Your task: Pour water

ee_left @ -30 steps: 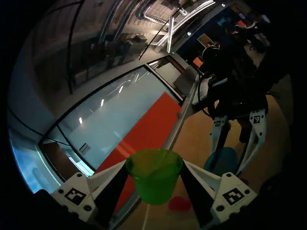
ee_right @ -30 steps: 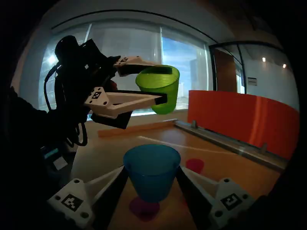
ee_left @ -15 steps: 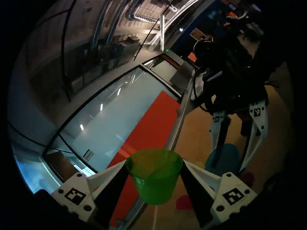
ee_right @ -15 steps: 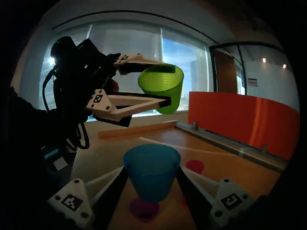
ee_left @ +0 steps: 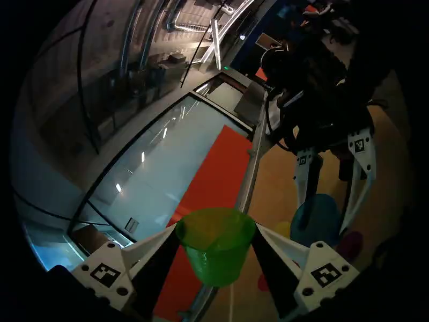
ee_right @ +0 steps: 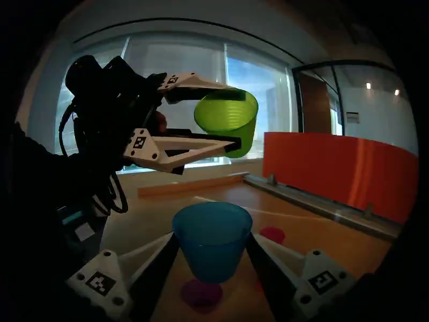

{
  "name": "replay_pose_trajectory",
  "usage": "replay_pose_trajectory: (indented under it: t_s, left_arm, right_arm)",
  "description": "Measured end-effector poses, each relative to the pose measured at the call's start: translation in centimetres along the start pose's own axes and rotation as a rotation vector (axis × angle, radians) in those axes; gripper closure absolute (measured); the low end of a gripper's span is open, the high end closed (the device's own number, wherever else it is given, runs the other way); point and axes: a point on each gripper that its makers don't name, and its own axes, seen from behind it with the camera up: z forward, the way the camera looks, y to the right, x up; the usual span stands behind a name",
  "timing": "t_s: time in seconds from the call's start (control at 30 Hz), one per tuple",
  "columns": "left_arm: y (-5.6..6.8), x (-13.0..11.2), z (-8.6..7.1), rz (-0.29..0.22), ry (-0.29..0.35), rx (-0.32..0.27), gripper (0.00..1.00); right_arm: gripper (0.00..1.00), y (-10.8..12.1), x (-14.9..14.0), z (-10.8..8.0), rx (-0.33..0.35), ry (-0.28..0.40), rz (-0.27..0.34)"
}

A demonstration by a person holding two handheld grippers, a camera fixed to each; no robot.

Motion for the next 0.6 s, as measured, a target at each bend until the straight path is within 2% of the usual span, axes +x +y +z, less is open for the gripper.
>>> replay_pose_trajectory:
  t_s: [0.3, 0.6]
  left_arm:
    - [-0.31, 0.31, -0.04, 0.041, -0.004, 0.005, 0.13]
    - [-0.54, 0.74, 0.03, 0.059, 0.001, 0.013, 0.13]
  right_arm:
    - [0.12, 0.03, 0.11, 0.03, -0.001, 0.004, -0.002]
    - [0.12, 0.01, 0.19, 0.05, -0.001, 0.006, -0.002]
